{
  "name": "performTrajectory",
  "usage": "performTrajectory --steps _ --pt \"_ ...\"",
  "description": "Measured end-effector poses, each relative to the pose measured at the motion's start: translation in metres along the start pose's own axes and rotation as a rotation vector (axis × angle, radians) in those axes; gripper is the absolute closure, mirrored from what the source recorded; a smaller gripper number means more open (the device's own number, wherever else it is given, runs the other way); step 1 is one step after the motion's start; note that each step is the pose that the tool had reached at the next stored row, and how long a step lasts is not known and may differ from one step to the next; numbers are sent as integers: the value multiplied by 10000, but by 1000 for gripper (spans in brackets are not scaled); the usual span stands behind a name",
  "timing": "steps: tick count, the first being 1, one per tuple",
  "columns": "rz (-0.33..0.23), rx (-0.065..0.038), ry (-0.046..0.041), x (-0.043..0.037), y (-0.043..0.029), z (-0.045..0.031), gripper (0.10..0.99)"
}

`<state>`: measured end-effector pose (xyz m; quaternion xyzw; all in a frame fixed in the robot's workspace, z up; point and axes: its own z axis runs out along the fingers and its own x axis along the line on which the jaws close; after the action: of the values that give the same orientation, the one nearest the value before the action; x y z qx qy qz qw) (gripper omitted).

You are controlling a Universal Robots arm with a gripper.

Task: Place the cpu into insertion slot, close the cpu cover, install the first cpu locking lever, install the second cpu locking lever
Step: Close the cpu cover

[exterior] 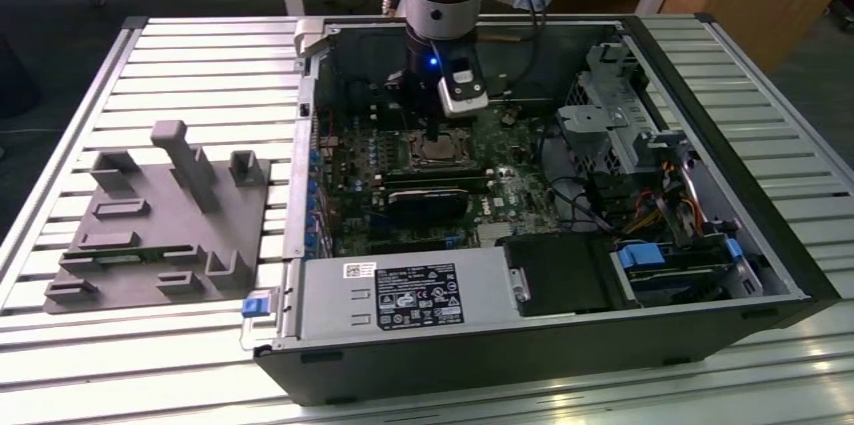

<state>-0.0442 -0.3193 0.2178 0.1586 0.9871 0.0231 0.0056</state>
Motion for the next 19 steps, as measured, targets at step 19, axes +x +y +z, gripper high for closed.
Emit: performTrajectory --steps 19 --pt "-2532 -8 118 0 1 -30 980"
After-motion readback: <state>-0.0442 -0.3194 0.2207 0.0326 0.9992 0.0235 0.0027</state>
